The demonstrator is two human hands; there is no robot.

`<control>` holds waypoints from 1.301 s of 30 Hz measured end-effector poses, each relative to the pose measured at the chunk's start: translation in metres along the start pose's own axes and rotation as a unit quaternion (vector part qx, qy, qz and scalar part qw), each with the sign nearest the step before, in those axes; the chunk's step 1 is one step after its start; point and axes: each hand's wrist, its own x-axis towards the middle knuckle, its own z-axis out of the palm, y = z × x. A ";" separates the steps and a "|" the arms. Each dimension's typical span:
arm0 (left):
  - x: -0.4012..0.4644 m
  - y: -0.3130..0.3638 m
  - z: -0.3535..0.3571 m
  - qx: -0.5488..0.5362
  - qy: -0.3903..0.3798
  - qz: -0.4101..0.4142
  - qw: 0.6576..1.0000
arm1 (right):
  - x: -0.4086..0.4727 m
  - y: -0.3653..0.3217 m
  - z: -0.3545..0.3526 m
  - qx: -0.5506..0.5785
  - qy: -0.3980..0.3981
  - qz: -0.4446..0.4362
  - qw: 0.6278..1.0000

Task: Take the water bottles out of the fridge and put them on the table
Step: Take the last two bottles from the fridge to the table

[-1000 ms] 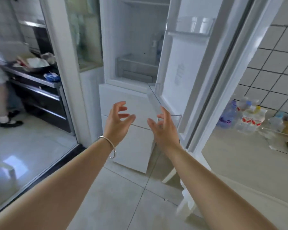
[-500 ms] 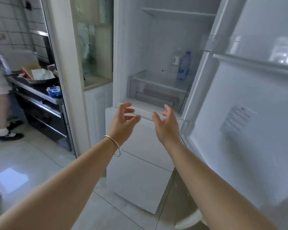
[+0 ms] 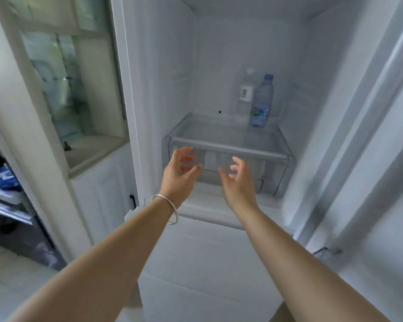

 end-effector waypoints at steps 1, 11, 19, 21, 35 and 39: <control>0.023 -0.004 0.002 0.000 -0.019 0.002 1.000 | 0.019 -0.002 0.006 -0.004 0.022 0.002 1.000; 0.216 -0.024 0.077 0.039 -0.161 0.009 0.986 | 0.208 -0.003 0.007 0.035 0.158 0.013 0.987; 0.316 -0.055 0.154 0.049 -0.152 -0.037 0.986 | 0.322 0.035 -0.023 0.020 0.221 0.046 0.974; 0.334 -0.057 0.170 0.050 -0.142 -0.045 0.988 | 0.346 0.045 -0.026 0.043 0.226 0.099 0.968; 0.363 -0.069 0.250 -0.056 -0.120 -0.028 0.991 | 0.409 0.091 -0.021 0.015 0.171 0.066 0.983; 0.358 -0.066 0.250 -0.035 -0.085 -0.039 0.995 | 0.408 0.093 -0.006 0.075 0.191 0.079 0.976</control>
